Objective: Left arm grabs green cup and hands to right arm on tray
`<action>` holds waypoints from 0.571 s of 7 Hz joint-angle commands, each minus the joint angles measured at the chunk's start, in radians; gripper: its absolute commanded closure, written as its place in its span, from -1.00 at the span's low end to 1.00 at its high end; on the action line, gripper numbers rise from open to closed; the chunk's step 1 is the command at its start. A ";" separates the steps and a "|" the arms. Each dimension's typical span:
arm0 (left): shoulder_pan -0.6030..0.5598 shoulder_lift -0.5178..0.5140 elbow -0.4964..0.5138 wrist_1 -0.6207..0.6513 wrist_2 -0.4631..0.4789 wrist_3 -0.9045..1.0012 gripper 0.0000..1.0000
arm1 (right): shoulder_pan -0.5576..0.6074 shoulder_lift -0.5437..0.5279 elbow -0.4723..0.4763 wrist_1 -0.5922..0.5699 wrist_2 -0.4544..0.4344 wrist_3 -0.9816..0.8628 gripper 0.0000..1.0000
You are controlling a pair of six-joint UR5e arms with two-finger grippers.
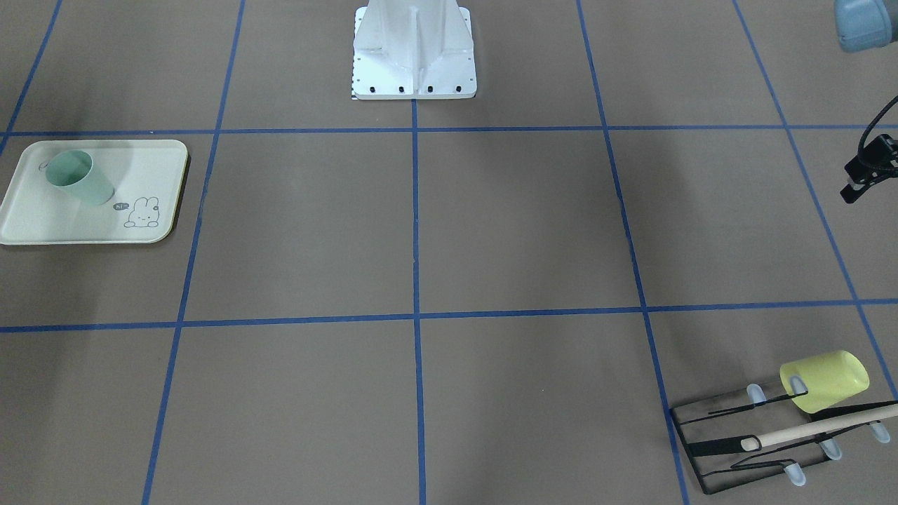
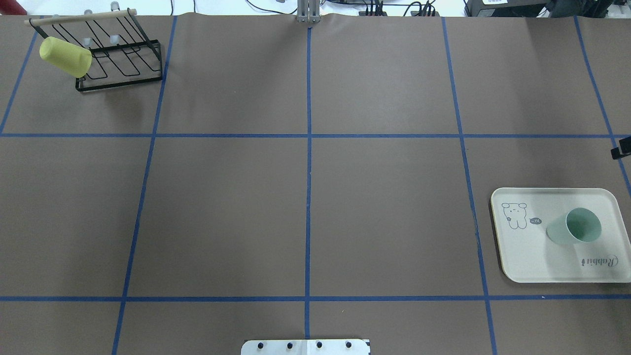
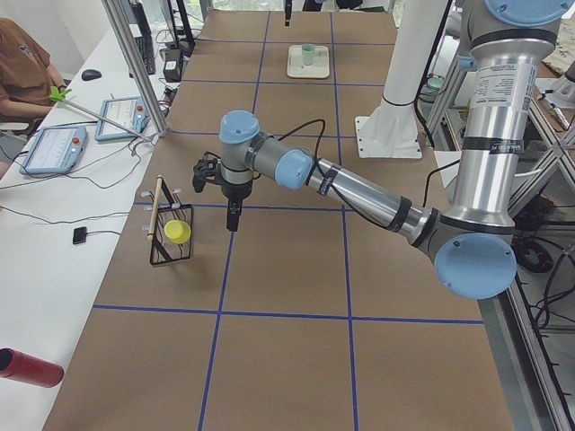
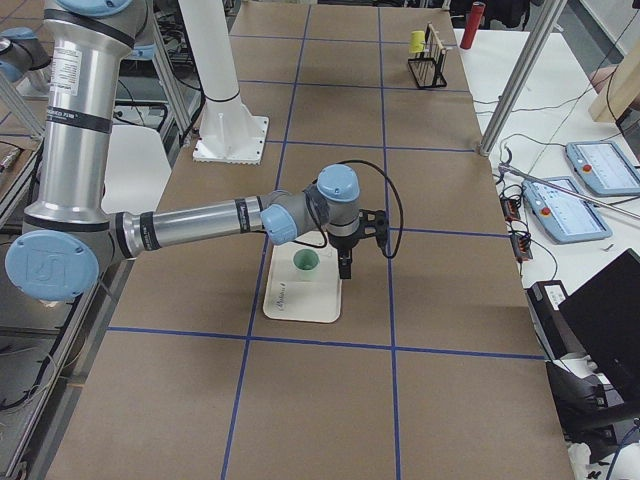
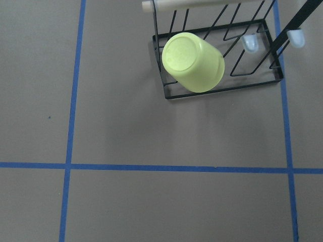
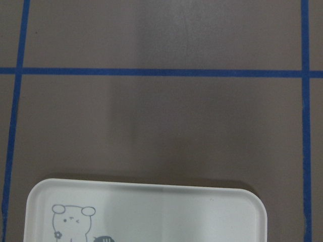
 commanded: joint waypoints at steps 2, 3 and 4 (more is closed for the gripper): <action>-0.101 0.008 0.154 0.019 -0.106 0.214 -1.00 | 0.075 0.115 -0.027 -0.225 -0.003 -0.184 -0.99; -0.152 0.003 0.228 0.019 -0.156 0.280 -1.00 | 0.075 0.115 -0.030 -0.225 -0.004 -0.184 -0.99; -0.159 0.003 0.268 0.016 -0.158 0.284 -1.00 | 0.075 0.113 -0.033 -0.228 -0.006 -0.183 -0.99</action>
